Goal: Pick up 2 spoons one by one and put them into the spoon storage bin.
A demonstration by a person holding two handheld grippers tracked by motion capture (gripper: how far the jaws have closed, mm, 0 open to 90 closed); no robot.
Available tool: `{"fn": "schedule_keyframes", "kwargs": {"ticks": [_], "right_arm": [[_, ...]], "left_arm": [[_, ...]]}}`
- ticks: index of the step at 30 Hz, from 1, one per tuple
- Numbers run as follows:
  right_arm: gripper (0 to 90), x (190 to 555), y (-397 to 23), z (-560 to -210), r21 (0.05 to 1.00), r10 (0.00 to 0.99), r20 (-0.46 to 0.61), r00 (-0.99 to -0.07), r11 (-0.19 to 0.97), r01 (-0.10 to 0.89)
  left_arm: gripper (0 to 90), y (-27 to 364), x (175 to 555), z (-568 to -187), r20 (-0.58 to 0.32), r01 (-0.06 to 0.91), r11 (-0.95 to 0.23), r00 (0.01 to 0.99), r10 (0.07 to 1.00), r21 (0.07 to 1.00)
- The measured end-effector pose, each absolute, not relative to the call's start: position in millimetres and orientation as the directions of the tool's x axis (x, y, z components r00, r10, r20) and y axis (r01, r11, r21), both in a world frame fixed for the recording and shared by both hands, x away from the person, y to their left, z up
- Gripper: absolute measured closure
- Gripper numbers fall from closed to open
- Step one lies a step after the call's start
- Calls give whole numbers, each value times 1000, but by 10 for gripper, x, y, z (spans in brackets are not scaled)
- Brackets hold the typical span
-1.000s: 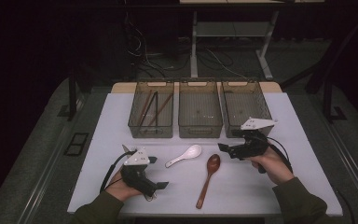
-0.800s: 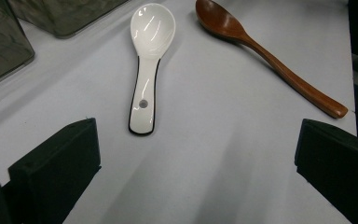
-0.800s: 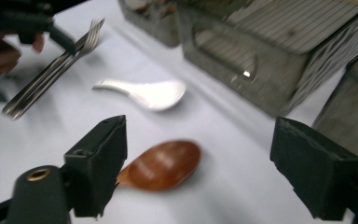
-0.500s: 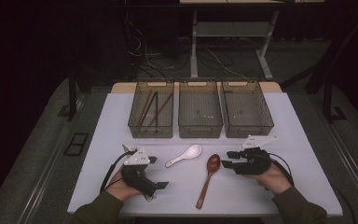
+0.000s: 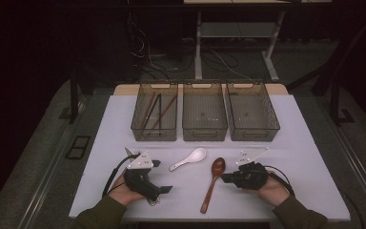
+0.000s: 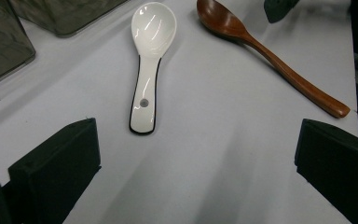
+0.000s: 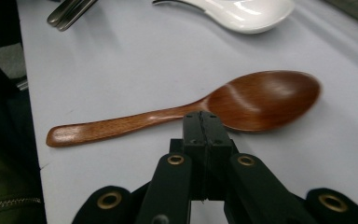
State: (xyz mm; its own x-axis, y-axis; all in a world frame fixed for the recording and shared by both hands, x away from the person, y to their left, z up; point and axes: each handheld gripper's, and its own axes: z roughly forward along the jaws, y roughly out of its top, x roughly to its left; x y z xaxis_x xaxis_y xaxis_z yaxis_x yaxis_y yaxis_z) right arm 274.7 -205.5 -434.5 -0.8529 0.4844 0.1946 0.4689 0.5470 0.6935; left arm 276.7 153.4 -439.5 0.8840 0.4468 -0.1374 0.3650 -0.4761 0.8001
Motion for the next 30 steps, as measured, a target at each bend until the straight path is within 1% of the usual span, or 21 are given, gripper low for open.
{"fn": "schedule_keyframes", "kwargs": {"ticks": [15,30], "right_arm": [[894,2691,-1852,-4434,680,409,195,-891,599,423],[893,2660,-1731,-4467,672,378,186,-907,625,398]], "left_arm": [[0,1532,2772,-4398,-137,364,-480,885,444,798],[0,1524,2770,-4403,-137,363,-486,888,439,795]]}}
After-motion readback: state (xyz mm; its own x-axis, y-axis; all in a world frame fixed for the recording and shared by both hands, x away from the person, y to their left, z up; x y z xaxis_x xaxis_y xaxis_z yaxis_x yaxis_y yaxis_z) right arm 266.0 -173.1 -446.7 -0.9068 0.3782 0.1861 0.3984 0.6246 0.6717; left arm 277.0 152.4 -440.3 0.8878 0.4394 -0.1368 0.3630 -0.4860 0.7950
